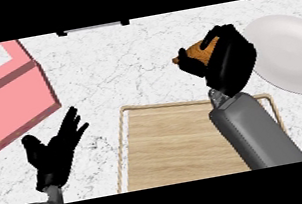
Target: Pick the croissant from the tray and place it in the plate
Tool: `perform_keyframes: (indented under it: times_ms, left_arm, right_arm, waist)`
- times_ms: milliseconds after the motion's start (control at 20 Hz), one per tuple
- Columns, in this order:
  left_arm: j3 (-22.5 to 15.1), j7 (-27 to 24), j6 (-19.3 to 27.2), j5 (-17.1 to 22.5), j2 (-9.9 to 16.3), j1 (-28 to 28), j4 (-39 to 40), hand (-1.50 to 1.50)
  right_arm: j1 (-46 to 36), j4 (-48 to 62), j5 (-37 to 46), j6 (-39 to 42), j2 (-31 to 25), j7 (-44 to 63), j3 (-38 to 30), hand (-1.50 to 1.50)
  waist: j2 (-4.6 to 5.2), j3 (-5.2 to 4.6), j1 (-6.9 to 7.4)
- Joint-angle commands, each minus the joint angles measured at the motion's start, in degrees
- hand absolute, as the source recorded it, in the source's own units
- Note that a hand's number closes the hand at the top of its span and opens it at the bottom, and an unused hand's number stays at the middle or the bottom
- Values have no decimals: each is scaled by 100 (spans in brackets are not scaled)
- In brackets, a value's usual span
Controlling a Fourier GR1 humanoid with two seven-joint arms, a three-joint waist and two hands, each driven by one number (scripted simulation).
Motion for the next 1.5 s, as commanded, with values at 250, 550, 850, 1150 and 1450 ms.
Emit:
perform_keyframes:
  times_ms: [250, 550, 850, 1150, 1450]
  left_arm:
    - [44, 98, 28, -59, -80, -30, 132, 0]
    - [70, 151, -89, 19, -40, 167, 39, 0]
    - [-61, -191, -38, -267, -268, -24, 517, 0]
    - [20, 207, -93, -184, -128, 10, -38, 0]
    - [-96, 51, 41, -358, -297, -60, 134, 0]
  right_arm:
    - [623, 369, -205, -1841, -373, -466, -1169, 150]
    - [370, 1258, -1338, -2380, -1511, -1367, -2202, 150]
    - [144, 2531, -2961, -2997, -2117, -2869, -2456, 150]
    - [-412, 3744, -4317, -2796, -2752, -4316, -2906, 150]
    - [-309, 4781, -4729, -1032, -2992, -4050, -3121, -150]
  waist:
    - [18, -15, -44]
    - [43, -9, 21]
    - [67, -7, 40]
    - [68, 0, 132]
    - [117, 7, 183]
